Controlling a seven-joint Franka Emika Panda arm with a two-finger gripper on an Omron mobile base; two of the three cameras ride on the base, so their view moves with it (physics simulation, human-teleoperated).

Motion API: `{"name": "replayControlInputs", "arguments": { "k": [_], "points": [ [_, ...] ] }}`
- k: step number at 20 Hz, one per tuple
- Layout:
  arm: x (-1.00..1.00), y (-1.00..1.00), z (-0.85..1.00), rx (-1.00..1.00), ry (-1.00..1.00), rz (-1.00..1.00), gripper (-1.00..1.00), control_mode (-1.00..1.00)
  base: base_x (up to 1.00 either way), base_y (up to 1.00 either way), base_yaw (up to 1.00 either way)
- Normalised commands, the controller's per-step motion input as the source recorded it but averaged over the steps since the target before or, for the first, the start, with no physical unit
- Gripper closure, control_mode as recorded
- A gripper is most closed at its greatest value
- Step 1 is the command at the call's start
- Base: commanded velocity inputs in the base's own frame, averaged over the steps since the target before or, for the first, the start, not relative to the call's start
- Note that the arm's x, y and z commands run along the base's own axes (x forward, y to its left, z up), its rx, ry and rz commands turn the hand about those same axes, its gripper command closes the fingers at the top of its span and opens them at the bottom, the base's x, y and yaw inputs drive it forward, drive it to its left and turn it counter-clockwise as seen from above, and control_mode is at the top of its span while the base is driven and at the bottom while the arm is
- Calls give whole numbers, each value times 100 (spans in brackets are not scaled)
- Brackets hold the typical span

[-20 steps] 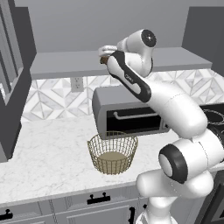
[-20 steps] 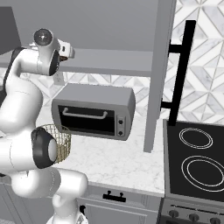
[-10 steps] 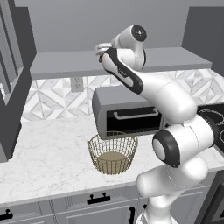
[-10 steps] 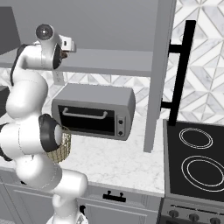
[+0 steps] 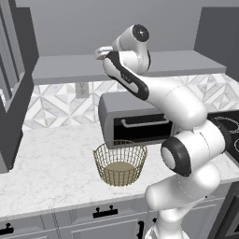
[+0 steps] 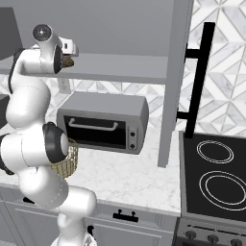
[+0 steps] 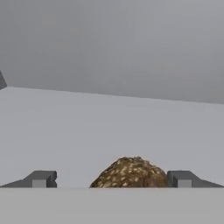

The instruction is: Open the cabinet, pick up the bread from the cabinet and place it in the basket. Then move the basket to the dining counter.

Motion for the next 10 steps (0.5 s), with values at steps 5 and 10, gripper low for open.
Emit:
{"name": "replayControlInputs", "arguments": {
  "k": [5,10],
  "points": [
    [10,-24,-39,-6,0,0,-100,-100,0,0,0],
    [0,-42,-44,-7,0,0,-100,-100,0,0,0]
  ]
}}
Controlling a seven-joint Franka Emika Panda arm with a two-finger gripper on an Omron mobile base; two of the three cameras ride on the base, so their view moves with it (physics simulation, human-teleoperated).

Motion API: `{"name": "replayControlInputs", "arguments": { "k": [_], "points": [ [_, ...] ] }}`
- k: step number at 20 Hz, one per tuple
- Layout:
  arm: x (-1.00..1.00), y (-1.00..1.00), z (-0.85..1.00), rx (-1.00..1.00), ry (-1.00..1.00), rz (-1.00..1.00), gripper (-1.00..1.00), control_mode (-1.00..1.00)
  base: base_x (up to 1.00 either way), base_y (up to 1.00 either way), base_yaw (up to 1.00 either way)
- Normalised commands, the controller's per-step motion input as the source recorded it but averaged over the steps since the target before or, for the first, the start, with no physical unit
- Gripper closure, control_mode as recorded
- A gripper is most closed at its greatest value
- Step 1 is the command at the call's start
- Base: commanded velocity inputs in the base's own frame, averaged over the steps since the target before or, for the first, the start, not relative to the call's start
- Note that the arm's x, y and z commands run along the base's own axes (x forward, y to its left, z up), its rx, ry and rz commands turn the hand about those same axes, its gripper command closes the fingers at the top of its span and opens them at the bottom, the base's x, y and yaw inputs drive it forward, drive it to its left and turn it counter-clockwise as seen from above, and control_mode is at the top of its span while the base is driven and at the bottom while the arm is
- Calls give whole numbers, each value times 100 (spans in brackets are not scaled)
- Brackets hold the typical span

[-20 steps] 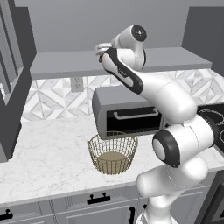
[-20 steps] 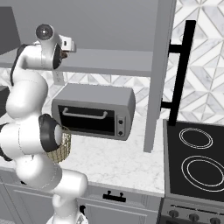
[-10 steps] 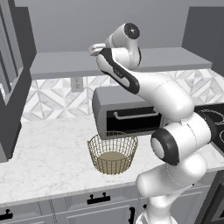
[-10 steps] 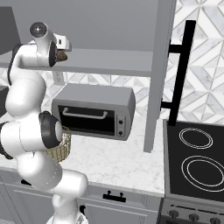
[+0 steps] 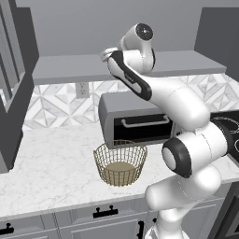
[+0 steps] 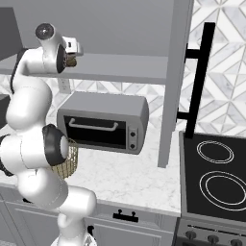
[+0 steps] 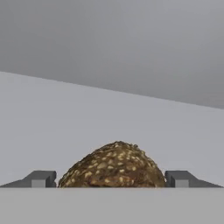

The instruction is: Open the cabinet, pick up the bread from the cabinet and place it in the basket. Then move the basket to the dining counter.

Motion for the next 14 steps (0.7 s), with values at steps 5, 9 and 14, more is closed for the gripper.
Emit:
{"name": "replayControlInputs", "arguments": {
  "k": [5,9,14],
  "points": [
    [0,-26,-74,-5,2,0,-100,-100,0,0,0],
    [0,-11,-99,-4,5,0,100,-100,0,0,0],
    [-1,-31,-64,-2,3,0,100,-100,0,0,0]
  ]
}}
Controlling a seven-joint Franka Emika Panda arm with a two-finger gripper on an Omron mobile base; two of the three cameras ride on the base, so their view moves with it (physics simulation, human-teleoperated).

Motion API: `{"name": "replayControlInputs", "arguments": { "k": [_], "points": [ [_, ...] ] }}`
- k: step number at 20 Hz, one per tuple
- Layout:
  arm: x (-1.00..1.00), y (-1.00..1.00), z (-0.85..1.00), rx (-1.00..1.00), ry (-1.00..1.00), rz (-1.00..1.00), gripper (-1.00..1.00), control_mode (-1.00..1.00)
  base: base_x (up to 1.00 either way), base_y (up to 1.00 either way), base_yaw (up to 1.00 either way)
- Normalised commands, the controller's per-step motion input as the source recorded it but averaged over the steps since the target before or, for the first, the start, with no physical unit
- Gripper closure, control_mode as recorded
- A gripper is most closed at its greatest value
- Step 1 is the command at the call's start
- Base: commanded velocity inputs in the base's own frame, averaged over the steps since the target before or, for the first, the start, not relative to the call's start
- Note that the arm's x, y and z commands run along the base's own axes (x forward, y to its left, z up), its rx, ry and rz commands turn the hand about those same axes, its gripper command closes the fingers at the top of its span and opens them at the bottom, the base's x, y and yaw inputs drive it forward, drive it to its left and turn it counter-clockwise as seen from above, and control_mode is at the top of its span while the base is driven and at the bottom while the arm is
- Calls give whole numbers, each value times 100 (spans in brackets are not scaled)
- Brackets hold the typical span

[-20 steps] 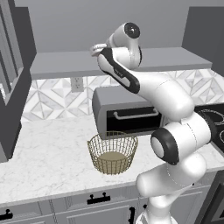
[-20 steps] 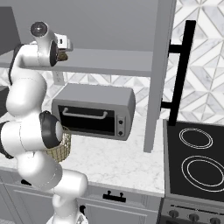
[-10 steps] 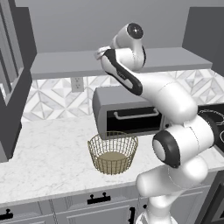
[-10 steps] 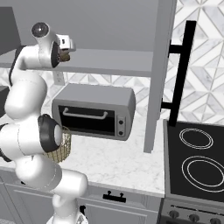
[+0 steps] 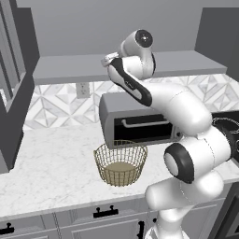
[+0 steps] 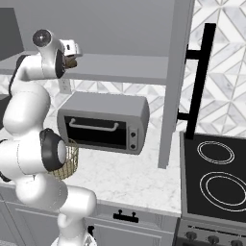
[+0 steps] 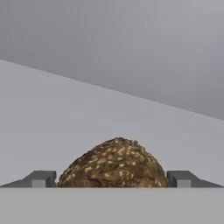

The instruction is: Open the cabinet, pick up the bread from the cabinet and place it in the basket. Then move the basket to the dining counter.

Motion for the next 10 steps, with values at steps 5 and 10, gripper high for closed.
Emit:
{"name": "replayControlInputs", "arguments": {
  "k": [5,10],
  "points": [
    [-40,-22,-1,0,4,0,100,-100,0,0,0],
    [-100,0,21,0,5,0,100,-100,0,0,0]
  ]
}}
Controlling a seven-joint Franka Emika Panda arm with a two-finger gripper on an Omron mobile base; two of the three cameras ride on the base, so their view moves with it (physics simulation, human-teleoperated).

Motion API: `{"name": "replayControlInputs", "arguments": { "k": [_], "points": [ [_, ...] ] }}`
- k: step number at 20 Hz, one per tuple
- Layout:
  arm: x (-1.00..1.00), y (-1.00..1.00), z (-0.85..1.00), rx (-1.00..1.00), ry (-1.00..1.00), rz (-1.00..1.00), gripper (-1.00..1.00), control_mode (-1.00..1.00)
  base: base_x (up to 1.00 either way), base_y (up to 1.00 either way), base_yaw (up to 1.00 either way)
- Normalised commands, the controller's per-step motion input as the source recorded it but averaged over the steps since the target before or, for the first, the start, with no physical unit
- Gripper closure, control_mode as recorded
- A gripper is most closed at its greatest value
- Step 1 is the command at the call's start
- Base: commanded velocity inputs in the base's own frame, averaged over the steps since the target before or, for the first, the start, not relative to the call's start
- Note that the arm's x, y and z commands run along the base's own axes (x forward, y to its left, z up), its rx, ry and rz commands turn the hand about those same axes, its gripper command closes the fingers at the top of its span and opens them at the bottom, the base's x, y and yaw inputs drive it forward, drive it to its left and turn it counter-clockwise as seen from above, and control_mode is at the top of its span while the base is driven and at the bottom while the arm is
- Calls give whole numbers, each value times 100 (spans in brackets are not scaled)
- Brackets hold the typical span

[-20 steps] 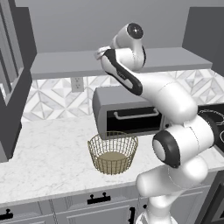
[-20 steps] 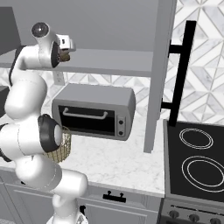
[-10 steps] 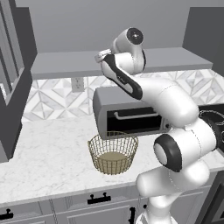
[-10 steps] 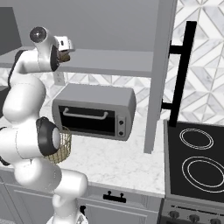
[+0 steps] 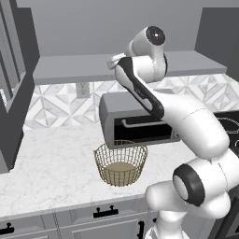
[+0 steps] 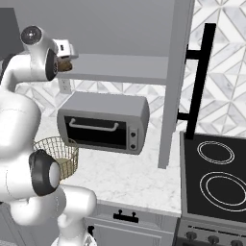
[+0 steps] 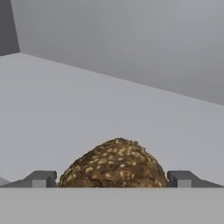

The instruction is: Open the cabinet, pick up the bread from the cabinet and place it in the basket. Then move the basket to the dining counter.

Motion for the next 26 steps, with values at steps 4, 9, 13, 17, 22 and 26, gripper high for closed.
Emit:
{"name": "replayControlInputs", "arguments": {
  "k": [4,9,13,17,22,26],
  "points": [
    [-100,0,58,0,0,0,100,-100,0,0,0],
    [-100,0,27,0,2,0,100,-100,0,0,0],
    [-100,0,-12,0,11,0,100,-100,0,0,0],
    [-100,0,-80,0,7,0,100,-100,0,0,0],
    [-89,0,-78,0,17,-2,100,-100,0,0,0],
    [19,-4,-84,2,21,-5,100,-100,0,0,0]
  ]
}}
